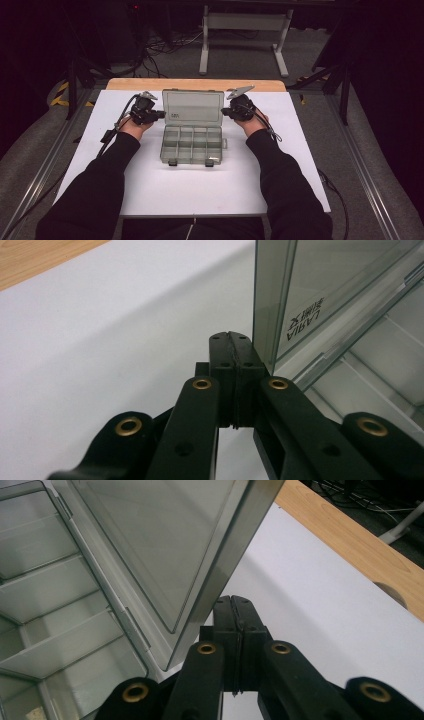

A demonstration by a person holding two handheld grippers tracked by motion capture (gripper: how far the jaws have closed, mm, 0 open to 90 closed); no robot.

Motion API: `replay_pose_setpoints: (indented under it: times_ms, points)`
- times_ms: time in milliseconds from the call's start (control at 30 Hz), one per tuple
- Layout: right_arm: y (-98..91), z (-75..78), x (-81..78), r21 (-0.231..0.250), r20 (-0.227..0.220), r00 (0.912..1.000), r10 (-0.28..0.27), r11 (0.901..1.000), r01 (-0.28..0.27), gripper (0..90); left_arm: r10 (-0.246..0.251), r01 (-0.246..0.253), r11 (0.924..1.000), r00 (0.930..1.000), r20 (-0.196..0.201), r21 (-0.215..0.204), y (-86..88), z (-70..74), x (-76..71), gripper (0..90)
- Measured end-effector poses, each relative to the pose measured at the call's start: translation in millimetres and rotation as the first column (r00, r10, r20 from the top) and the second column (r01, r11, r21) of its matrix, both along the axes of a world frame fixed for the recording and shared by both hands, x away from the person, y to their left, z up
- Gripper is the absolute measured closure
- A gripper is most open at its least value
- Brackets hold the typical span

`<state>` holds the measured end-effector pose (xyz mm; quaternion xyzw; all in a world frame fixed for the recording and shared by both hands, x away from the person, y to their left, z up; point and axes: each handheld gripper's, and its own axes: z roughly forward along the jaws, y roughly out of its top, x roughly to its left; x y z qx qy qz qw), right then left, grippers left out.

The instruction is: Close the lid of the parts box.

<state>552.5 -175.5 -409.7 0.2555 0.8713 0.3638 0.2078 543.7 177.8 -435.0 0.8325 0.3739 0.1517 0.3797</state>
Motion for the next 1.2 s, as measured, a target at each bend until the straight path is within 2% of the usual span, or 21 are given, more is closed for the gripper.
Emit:
replay_pose_setpoints:
  times_ms: [233,500,733,967,1200]
  points:
    - [-2.1,0.3,-4.7,0.007,0.000,0.9999,0.017,0.9998,-0.017,90.0,-0.010,0.010,0.9999,0.9999,-0.006,-0.008,0.1,1.2,-2.9,89.6]
    - [-2.3,2.4,-9.9,0.008,0.005,0.9994,0.036,0.9993,-0.036,90.0,-0.032,0.032,0.9994,0.9995,0.004,0.010,0.8,3.6,-7.4,89.6]
    - [-2.7,3.6,-15.5,0.009,0.002,0.9989,0.048,0.9988,-0.048,90.0,-0.043,0.043,0.9991,0.9991,0.002,-0.003,3.5,2.9,-11.3,89.2]
    - [-3.9,6.9,-23.4,0.005,0.006,0.9975,0.070,0.9975,-0.070,90.0,-0.057,0.057,0.9984,0.9984,0.002,0.003,4.5,4.2,-15.7,89.1]
    - [-5.6,7.4,-29.9,0.003,-0.004,0.9962,0.087,0.9962,-0.087,89.9,-0.062,0.062,0.9981,0.9981,0.002,0.003,5.2,3.8,-19.7,88.9]
